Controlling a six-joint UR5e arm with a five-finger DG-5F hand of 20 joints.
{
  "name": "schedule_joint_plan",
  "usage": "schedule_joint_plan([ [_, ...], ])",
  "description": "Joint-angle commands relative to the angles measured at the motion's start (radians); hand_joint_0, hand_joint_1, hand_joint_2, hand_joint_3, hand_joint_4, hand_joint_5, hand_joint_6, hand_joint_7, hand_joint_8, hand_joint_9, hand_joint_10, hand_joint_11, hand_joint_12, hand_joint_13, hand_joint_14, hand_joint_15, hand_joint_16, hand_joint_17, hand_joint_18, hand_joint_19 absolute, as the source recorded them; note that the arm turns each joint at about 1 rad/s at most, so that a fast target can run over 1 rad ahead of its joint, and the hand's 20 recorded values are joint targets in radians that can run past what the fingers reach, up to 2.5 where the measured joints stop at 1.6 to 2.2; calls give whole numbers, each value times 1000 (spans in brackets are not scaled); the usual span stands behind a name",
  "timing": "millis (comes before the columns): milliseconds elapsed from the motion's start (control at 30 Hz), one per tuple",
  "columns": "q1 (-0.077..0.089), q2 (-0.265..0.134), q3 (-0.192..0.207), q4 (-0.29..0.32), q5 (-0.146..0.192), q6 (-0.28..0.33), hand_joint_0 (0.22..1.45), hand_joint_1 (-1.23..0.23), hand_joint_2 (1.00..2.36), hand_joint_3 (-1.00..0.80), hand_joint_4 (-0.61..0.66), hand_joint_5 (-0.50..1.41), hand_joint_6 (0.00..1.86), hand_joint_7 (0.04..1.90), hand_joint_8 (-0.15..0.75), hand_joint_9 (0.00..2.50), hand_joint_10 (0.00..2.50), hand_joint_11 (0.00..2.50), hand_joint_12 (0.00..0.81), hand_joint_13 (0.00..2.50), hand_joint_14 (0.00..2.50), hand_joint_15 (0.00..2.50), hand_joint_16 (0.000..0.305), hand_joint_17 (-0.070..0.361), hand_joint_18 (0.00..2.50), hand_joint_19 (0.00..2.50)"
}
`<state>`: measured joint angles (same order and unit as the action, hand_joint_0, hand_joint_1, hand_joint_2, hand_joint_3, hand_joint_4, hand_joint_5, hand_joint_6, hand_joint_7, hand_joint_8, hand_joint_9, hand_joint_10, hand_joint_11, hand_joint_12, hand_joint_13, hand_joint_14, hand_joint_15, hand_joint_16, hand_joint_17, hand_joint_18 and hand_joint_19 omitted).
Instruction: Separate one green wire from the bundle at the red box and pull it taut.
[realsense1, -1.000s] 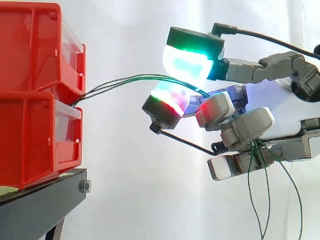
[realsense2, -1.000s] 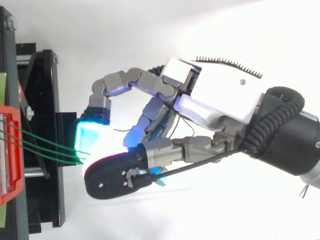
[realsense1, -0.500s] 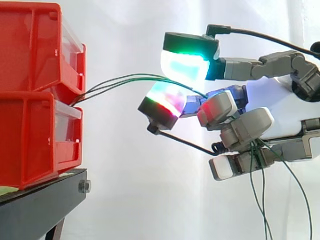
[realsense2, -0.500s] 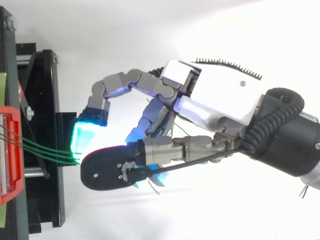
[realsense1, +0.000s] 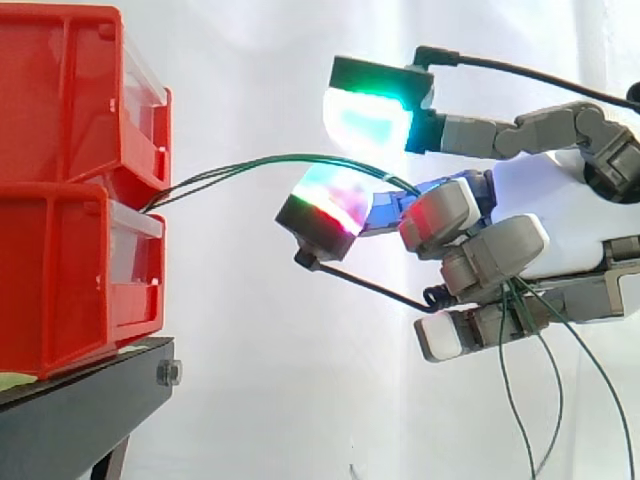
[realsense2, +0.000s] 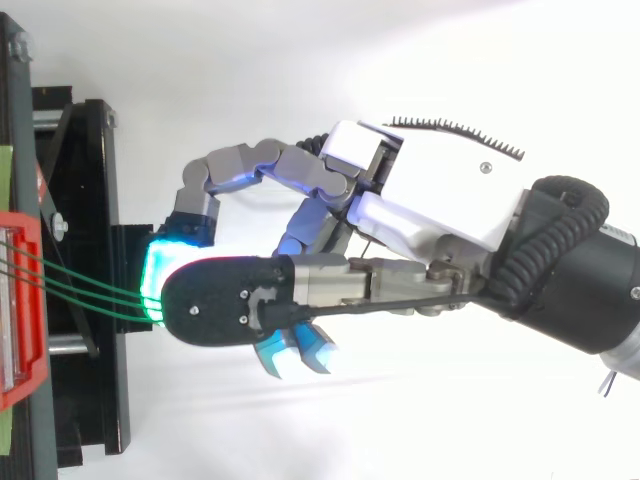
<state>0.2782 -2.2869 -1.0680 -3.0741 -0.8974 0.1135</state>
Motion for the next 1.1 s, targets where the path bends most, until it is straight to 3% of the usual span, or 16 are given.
schedule_joint_plan([
  [0,-1,0,0,0,0,0,510,-510,1000,-500,62,-121,771,1163,255,1466,26,1038,355,1559,25,1172,57,128,1000,659],
  [267,-1,0,0,0,0,0,537,-717,1000,-500,55,-149,836,1144,246,1429,26,1072,342,1534,27,1188,55,123,986,672],
  [333,-1,0,0,0,0,0,601,-745,1009,-386,41,-150,882,1184,235,1425,26,1083,329,1521,27,1194,52,117,966,677],
  [533,1,1,0,0,0,-2,582,-748,1021,-161,27,-147,908,1204,263,1431,25,1072,351,1543,26,1185,54,122,1001,665],
  [667,1,0,-1,0,0,-2,580,-600,1005,-129,48,-137,905,1134,316,1479,21,1003,439,1621,22,1119,69,155,1132,586],
  [833,1,0,-1,0,2,0,591,-465,1004,-121,42,-136,876,1103,315,1470,23,971,435,1613,22,1106,69,155,1115,582],
  [1067,1,0,-1,0,2,2,600,-447,1003,-136,80,-127,848,1089,311,1504,24,969,429,1609,22,1110,69,156,1106,571],
])
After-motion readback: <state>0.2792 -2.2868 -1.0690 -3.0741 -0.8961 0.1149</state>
